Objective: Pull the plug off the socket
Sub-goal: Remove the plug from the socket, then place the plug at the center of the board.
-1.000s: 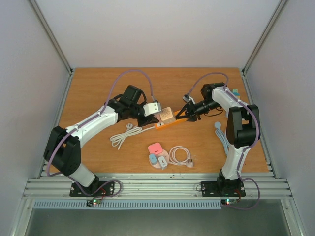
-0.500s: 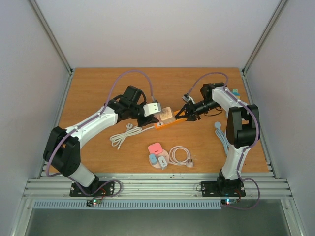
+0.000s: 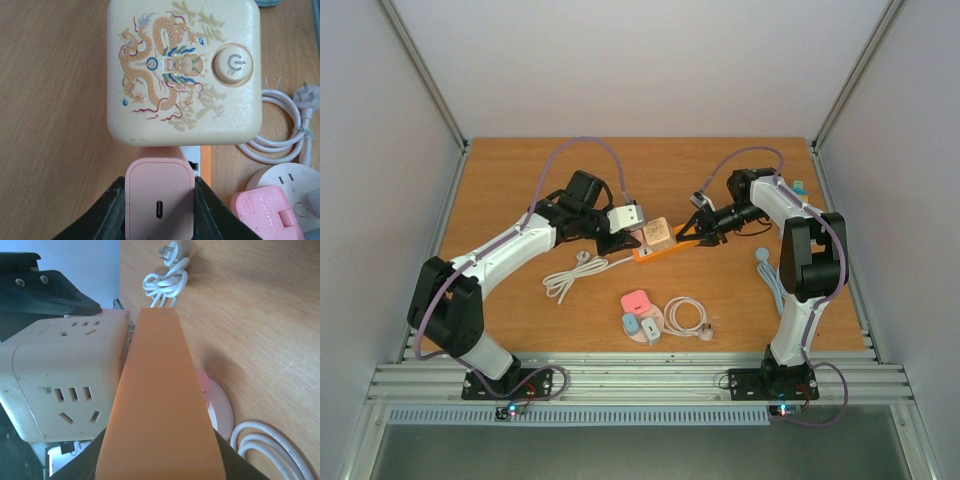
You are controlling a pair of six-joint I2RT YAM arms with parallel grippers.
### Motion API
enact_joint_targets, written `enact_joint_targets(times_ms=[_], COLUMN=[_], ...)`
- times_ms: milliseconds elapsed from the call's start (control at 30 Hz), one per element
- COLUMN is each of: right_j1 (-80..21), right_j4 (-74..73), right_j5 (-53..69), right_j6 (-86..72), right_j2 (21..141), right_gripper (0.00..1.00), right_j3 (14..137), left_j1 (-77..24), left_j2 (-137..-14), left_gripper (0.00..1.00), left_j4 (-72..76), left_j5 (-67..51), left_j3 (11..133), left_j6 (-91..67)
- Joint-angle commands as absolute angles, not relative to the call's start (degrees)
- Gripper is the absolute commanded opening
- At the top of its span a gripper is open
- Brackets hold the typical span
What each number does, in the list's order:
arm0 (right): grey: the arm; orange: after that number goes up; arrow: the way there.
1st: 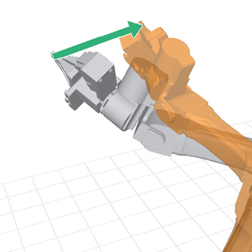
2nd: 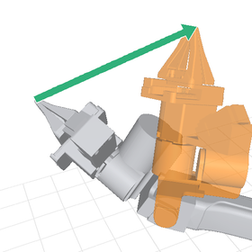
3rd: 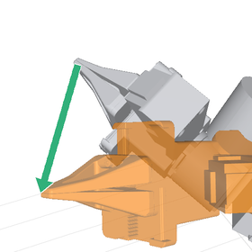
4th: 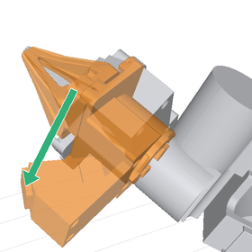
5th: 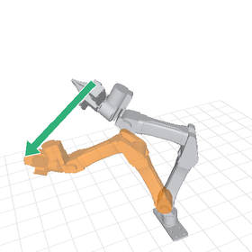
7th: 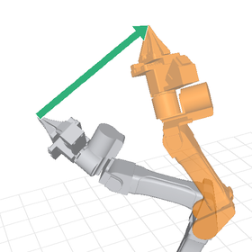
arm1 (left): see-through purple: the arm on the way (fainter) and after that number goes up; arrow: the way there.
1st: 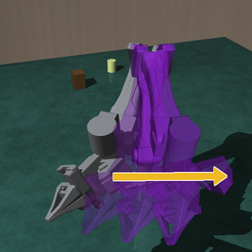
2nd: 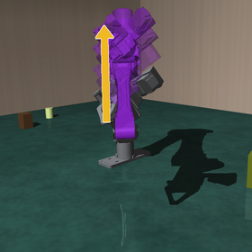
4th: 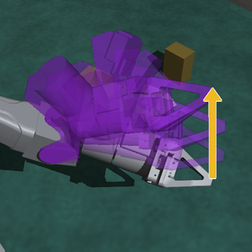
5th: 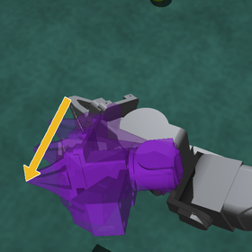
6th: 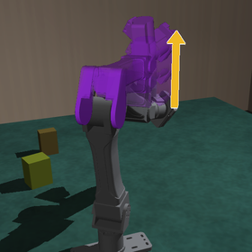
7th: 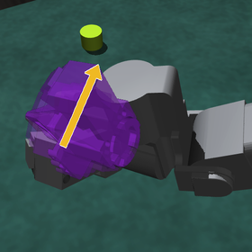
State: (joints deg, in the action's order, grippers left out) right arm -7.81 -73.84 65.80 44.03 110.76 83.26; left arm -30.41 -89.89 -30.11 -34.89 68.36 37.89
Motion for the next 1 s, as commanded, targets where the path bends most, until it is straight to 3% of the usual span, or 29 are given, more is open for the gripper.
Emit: enact_joint_targets(times_ms=[0, 567, 967], right_j1=[-7.38, -7.38, -7.22], right_j4=[-73.16, -73.27, -73.19], right_j5=[67.45, 67.39, 66.71], right_j6=[43.59, 43.77, 43.68], right_j2=[109.35, 109.44, 109.19], right_gripper=[0.01, 0.01, 0.01], right_j3=[83.50, 83.58, 83.67], left_j1=[-30.74, -27.70, -18.46], left_j2=[-87.22, -85.56, -88.44], left_gripper=[0.00, 0.00, 0.00], left_j4=[-26.14, -28.43, -27.85], left_j5=[-31.44, -37.44, -24.59], left_j3=[65.66, 67.23, 70.65], left_j6=[37.51, 36.19, 27.78])
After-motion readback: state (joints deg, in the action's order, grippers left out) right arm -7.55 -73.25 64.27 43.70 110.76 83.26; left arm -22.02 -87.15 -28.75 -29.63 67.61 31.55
